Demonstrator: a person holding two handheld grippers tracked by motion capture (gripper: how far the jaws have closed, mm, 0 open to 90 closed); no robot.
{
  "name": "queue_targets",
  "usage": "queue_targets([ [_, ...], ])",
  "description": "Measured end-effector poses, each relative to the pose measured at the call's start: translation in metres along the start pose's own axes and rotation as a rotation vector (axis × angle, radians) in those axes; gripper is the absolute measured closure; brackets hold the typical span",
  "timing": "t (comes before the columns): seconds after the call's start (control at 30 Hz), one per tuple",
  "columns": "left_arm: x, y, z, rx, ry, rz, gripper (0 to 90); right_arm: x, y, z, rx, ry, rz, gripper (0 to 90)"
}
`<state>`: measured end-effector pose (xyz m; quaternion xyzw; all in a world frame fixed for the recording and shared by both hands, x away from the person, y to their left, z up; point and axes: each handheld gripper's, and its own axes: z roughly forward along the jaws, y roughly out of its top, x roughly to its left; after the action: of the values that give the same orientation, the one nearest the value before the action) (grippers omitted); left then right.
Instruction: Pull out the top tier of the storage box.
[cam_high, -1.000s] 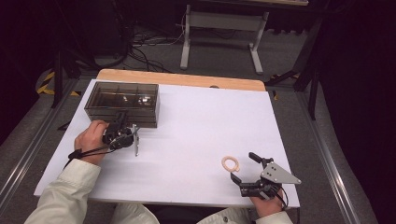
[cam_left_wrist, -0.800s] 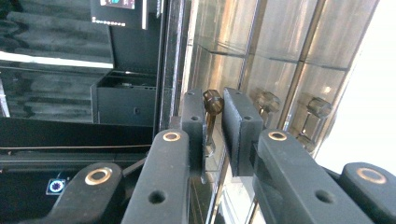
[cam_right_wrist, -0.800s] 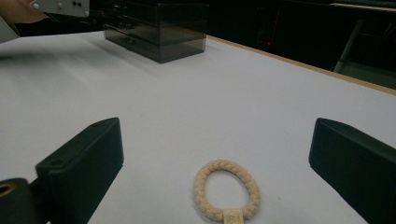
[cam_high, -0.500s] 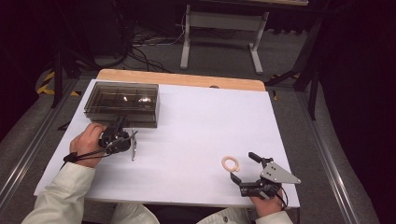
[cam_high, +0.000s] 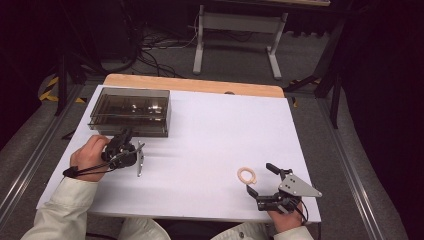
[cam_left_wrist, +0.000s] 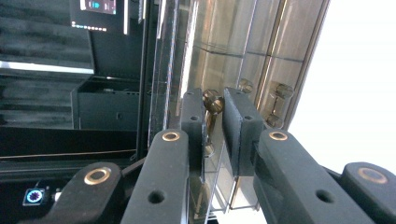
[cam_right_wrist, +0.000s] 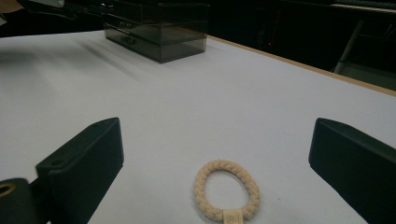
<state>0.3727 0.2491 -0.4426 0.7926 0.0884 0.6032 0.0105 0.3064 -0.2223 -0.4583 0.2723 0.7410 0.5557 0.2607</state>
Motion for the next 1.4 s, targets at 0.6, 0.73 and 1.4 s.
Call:
queue_targets([
  [0.6,0.003,-0.001,-0.010,-0.044,-0.054,-0.005,70.3,0.000,0.000,0.000,-0.004,0.005,-0.004,3.5],
  [0.73,0.008,-0.002,-0.013,-0.065,-0.100,-0.036,65.3,0.000,0.000,0.000,-0.004,0.006,-0.006,3.6],
  [1.4,0.032,-0.009,-0.027,-0.189,-0.203,-0.291,49.6,0.000,0.000,0.000,-0.007,0.011,0.000,3.5],
])
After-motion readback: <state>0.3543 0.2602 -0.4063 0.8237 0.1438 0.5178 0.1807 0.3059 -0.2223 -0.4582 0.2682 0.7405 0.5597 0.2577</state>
